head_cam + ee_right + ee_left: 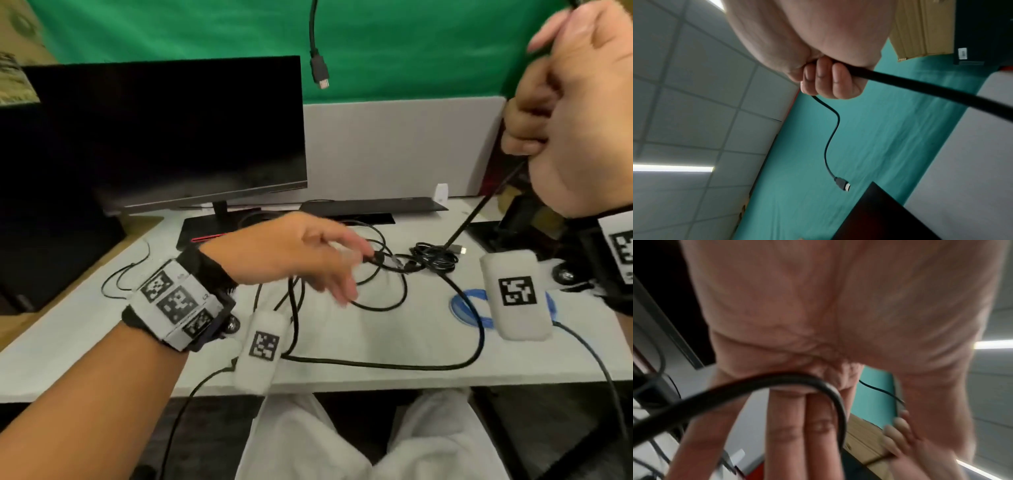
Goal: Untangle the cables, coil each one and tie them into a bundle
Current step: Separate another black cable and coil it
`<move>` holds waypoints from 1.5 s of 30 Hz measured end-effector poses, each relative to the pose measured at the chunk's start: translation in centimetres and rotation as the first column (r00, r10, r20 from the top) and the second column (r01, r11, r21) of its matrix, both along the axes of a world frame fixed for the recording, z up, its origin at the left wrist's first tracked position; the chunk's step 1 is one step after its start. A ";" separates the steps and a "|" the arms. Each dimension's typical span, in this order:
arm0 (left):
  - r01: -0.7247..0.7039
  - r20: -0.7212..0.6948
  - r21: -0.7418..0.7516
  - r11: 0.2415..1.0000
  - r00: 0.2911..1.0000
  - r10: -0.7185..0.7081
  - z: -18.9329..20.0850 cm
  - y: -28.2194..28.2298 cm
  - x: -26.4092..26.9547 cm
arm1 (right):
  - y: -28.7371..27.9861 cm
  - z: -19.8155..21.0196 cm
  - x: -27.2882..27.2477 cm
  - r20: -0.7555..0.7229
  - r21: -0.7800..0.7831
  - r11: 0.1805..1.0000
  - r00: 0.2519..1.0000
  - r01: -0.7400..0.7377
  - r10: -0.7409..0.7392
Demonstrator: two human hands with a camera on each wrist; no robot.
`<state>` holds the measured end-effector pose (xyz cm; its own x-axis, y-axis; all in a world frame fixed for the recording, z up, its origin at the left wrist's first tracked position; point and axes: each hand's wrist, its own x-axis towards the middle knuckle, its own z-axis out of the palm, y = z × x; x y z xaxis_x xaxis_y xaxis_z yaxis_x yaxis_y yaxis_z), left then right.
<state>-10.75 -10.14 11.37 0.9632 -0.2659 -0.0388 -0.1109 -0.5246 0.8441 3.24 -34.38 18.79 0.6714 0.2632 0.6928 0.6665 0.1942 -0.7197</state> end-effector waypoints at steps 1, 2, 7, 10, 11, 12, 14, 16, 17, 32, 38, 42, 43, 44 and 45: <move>0.030 0.021 0.038 0.999 0.999 -0.031 -0.1 -0.7 -0.5 | 0.0 -0.5 -0.2 -0.050 0.061 0.997 0.997 -0.048 0.051; -0.037 0.100 0.080 0.996 0.995 0.029 -0.2 -1.2 -0.8 | 0.1 -1.2 -0.3 -0.092 0.068 0.996 0.993 -0.064 0.070; -0.585 0.512 -0.114 0.803 0.658 0.552 -0.4 -0.5 -0.8 | 0.3 -8.2 0.9 -0.126 -0.353 0.935 0.989 0.023 -0.072; -0.630 0.589 -0.171 0.758 0.551 0.591 -1.9 0.1 -1.0 | 0.1 -11.6 0.1 -0.267 -0.362 0.928 0.964 -0.091 -0.010; -0.632 0.600 -0.163 0.758 0.546 0.584 -2.4 -0.2 -1.0 | 0.2 -12.4 -0.2 -0.317 -0.338 0.929 0.948 -0.148 0.035; -0.630 0.606 -0.165 0.759 0.542 0.582 -3.0 -0.5 -0.8 | 0.3 -13.1 -0.5 -0.349 -0.337 0.922 0.935 -0.189 0.064; -0.623 0.594 -0.216 0.752 0.527 0.608 -3.9 -1.3 -0.4 | 0.6 -14.6 -1.1 -0.331 -0.425 0.870 0.937 -0.251 0.109; -0.632 0.555 -0.307 0.712 0.488 0.673 -4.3 -1.6 0.2 | 0.7 -16.3 -1.4 -0.308 -0.536 0.799 0.945 -0.272 0.115; -0.637 0.525 -0.352 0.685 0.472 0.708 -4.4 -1.6 0.4 | 0.5 -17.2 -1.3 -0.337 -0.558 0.778 0.936 -0.290 0.107; -0.363 0.188 0.808 0.464 0.905 0.382 -17.2 -8.9 2.1 | 2.2 -21.9 -1.5 -0.783 -0.395 0.804 0.621 -0.444 -0.042; -0.463 0.134 0.643 0.610 0.852 0.506 -17.7 -9.6 2.9 | 1.7 -21.5 -1.2 -0.754 -0.256 0.878 0.652 -0.405 0.081; -0.485 0.016 0.152 0.861 0.872 0.489 -16.0 -9.9 3.2 | 1.9 -21.7 -1.5 -0.693 -0.384 0.858 0.720 -0.340 -0.025; -0.494 -0.029 -0.009 0.869 0.869 0.494 -15.5 -9.7 3.4 | 2.0 -21.9 -1.6 -0.691 -0.383 0.866 0.722 -0.321 -0.038; -0.519 -0.078 -0.139 0.843 0.855 0.513 -15.1 -9.5 3.5 | 2.1 -22.1 -1.8 -0.699 -0.355 0.881 0.714 -0.314 -0.027; -0.541 -0.113 -0.213 0.814 0.841 0.530 -14.8 -9.2 3.6 | 2.3 -22.4 -2.0 -0.707 -0.309 0.898 0.707 -0.312 0.003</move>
